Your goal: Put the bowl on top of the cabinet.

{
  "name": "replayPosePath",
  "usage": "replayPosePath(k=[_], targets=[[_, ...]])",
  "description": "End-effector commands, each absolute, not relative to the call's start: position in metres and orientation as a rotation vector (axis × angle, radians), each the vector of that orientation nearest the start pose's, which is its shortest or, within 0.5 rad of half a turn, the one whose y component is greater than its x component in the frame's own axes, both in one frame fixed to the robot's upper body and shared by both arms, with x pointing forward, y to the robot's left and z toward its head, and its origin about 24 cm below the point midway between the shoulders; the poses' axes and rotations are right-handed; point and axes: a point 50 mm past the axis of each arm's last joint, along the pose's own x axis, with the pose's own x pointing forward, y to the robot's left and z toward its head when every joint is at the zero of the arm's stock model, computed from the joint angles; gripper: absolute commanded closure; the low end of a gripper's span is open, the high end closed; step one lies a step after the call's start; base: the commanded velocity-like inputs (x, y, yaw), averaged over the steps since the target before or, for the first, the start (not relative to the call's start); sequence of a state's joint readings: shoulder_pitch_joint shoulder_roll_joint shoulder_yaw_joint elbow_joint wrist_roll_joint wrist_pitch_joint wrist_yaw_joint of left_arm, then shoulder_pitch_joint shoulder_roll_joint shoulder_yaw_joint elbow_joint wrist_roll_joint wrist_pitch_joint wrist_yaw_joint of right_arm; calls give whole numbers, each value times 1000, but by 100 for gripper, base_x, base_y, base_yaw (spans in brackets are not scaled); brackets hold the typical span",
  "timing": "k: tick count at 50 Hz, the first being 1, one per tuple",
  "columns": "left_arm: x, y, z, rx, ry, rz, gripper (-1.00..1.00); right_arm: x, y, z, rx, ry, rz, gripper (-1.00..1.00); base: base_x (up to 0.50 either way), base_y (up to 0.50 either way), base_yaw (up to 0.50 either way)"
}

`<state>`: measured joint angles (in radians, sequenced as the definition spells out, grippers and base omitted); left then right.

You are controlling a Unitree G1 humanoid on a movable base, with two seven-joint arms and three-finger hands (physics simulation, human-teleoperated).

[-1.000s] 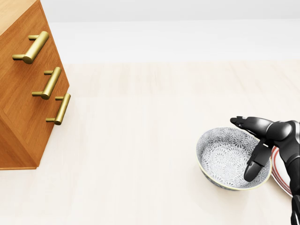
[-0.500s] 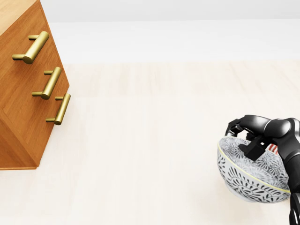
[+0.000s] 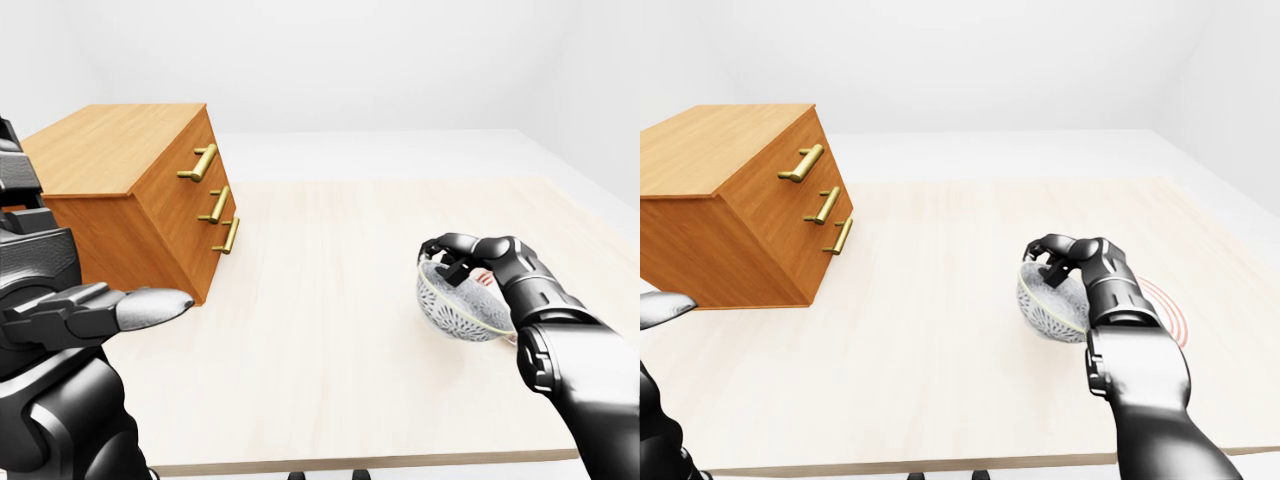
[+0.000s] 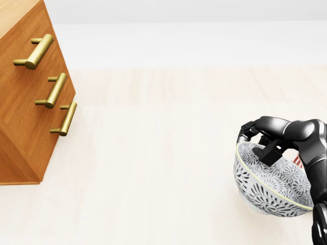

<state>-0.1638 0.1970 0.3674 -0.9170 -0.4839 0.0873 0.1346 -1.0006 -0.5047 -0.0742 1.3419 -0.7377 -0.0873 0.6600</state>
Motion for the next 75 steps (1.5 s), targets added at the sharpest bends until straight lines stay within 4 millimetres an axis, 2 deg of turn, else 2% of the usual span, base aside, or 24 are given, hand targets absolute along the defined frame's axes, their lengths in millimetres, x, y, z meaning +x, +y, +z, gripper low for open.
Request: replayPosePath(k=[1, 7, 9, 28, 38, 39, 46, 53, 61, 75], targets=[[167, 206, 264, -188, -1026, 87, -100, 388, -248, 116, -806, 527, 492, 100, 0, 0, 0], [167, 205, 265, -195, -1032, 81, -100, 395, -242, 131, -814, 474, 489, 100, 0, 0, 0], [166, 205, 266, -198, -1038, 81, -100, 399, -239, 142, -823, 443, 484, 100, 0, 0, 0], [166, 204, 265, -194, -1032, 78, -100, 406, -239, 172, -827, 366, 451, 100, 0, 0, 0], [167, 200, 263, -185, -1023, 65, -100, 412, -239, 210, -871, 268, 371, 100, 0, 0, 0], [166, 200, 263, -186, -1028, 64, -100, 413, -240, 220, -903, 242, 334, 100, 0, 0, 0], [165, 200, 263, -184, -1033, 66, -100, 417, -240, 250, -971, 152, 199, 100, 0, 0, 0], [164, 200, 263, -181, -1034, 67, -100, 419, -234, 271, -1002, 67, 113, 100, 0, 0, 0], [164, 200, 263, -178, -1032, 67, -100, 422, -220, 285, -1022, 13, 107, 100, 0, 0, 0], [164, 197, 262, -176, -1031, 54, -100, 422, -215, 292, -1037, -15, 99, 100, 0, 0, 0]])
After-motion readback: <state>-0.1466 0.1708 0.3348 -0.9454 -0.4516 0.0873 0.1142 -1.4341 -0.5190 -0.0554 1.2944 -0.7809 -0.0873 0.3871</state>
